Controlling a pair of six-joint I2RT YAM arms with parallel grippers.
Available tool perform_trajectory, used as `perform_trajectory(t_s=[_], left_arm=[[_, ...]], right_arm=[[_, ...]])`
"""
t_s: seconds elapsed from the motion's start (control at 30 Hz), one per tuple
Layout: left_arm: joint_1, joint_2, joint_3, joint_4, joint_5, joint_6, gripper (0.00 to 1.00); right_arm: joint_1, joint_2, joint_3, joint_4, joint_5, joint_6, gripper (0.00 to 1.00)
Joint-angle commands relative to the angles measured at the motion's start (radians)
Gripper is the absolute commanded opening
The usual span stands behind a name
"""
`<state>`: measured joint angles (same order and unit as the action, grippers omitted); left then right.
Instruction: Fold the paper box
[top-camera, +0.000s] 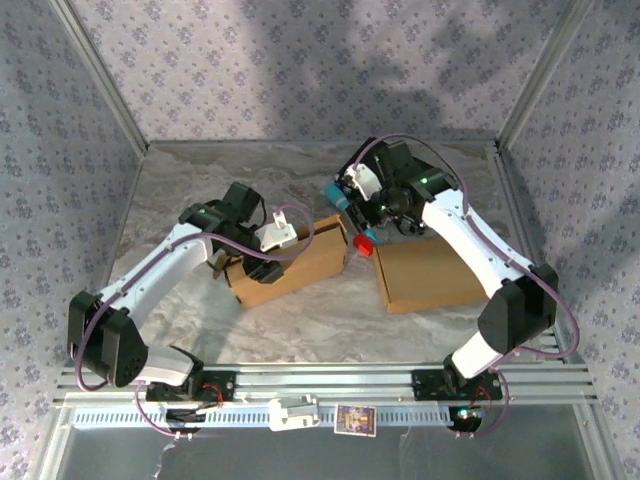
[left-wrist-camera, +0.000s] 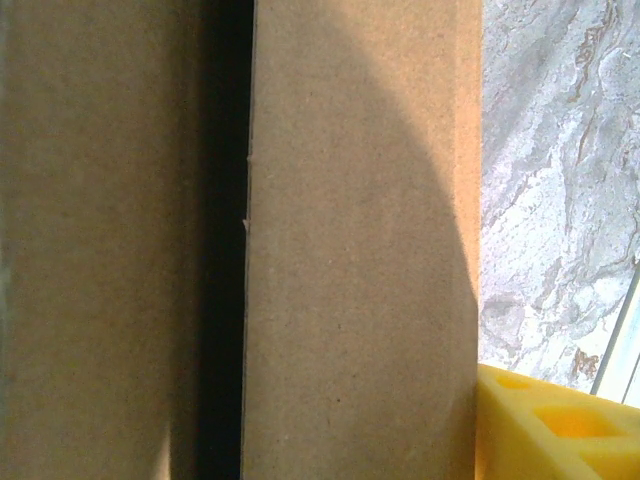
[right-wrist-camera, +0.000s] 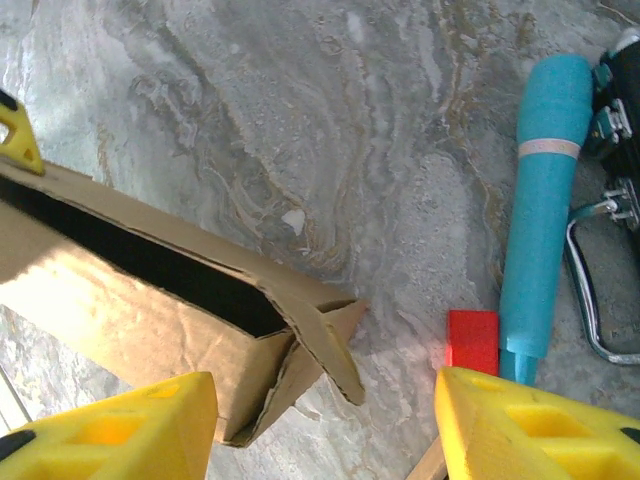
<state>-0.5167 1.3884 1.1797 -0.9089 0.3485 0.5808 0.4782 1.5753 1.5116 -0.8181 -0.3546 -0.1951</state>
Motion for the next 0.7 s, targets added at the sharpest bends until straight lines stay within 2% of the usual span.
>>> perform_trajectory(t_s=[0.0,0.4,0.67], left_arm=[[0.008,0.008,0.015,-0.013,0.03,0.027,0.65],[0.009,0.007,0.015,-0.004,0.02,0.023,0.62],[0.01,0.009,0.021,0.002,0.014,0.019,0.62]], right_arm=[[0.007,-0.018,0.005,0.002,0.022,-0.062,0.61],[0.056,0.072,0.069,-0.031,0.117,-0.067,0.45],[0.08,0.097,0.096,-0.054,0.175,-0.062,0.21]])
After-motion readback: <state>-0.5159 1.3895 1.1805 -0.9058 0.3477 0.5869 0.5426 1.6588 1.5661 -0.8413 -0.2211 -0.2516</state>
